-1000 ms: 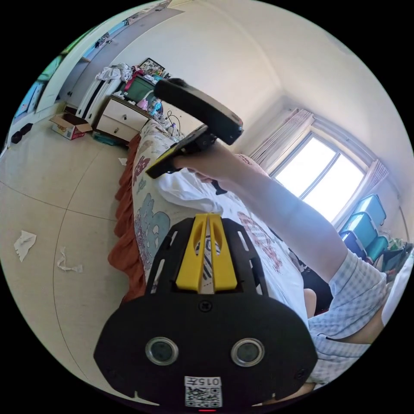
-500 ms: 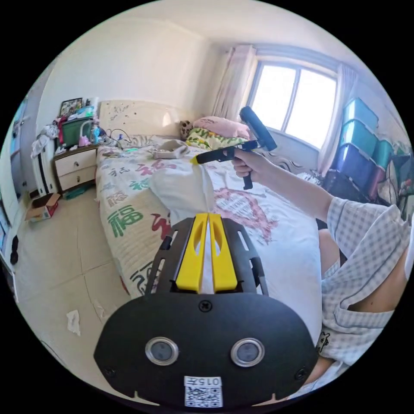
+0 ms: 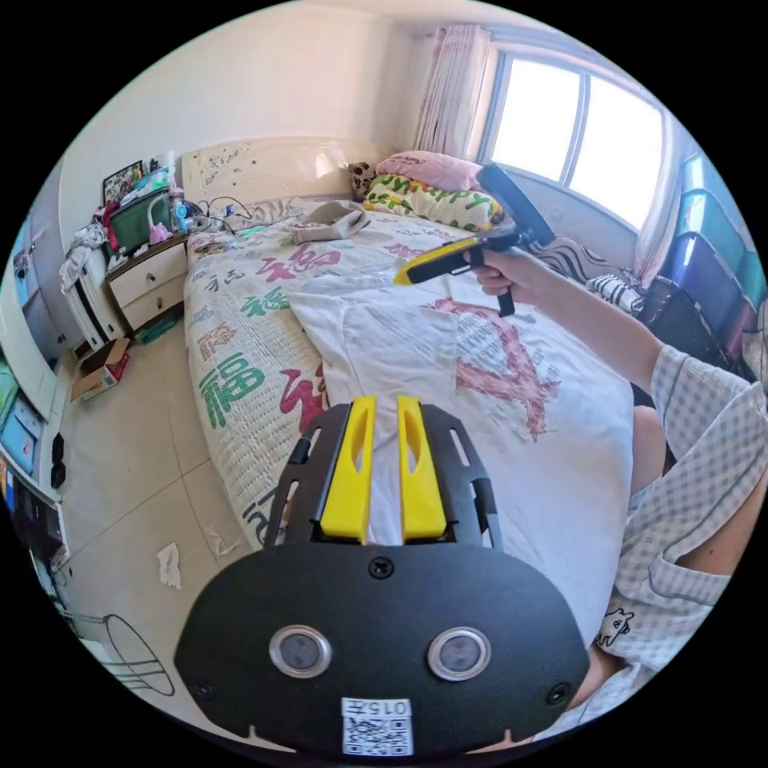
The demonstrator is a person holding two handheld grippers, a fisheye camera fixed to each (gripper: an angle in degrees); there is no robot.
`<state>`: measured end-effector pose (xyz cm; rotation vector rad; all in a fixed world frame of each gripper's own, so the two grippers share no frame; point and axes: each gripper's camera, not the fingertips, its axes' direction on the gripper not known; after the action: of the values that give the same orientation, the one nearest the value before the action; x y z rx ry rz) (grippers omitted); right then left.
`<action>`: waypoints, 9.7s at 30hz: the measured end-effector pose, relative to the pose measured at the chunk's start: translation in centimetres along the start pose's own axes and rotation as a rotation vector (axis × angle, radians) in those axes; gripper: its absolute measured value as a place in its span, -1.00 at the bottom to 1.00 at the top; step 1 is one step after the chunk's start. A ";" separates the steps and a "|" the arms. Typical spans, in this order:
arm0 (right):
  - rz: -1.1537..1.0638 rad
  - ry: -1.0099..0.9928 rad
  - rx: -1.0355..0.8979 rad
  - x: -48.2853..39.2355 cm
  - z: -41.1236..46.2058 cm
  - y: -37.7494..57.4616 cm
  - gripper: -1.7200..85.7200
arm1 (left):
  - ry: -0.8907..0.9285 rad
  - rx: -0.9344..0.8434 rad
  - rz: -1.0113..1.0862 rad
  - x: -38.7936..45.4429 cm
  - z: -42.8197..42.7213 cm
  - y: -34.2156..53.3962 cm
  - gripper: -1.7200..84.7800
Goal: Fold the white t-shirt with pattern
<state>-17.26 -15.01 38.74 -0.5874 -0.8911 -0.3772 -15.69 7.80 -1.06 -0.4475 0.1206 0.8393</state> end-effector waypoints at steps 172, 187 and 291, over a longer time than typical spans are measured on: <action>-0.303 -0.012 0.188 -17.9 -25.4 56.3 -0.85 | 0.101 0.064 -0.063 -0.4 -4.1 17.5 -0.83; -0.326 -0.006 -0.137 -28.7 3.2 20.5 -0.77 | 0.200 -0.006 -0.271 -8.2 -0.8 21.3 -0.96; 0.081 -0.097 -0.102 -1.3 -41.2 64.2 -0.80 | 0.150 -0.232 0.200 13.3 43.4 -7.3 -0.79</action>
<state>41.67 9.66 -2.85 -0.7384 -0.9416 -0.3239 -4.50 31.37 36.78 -0.7258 0.2104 1.0211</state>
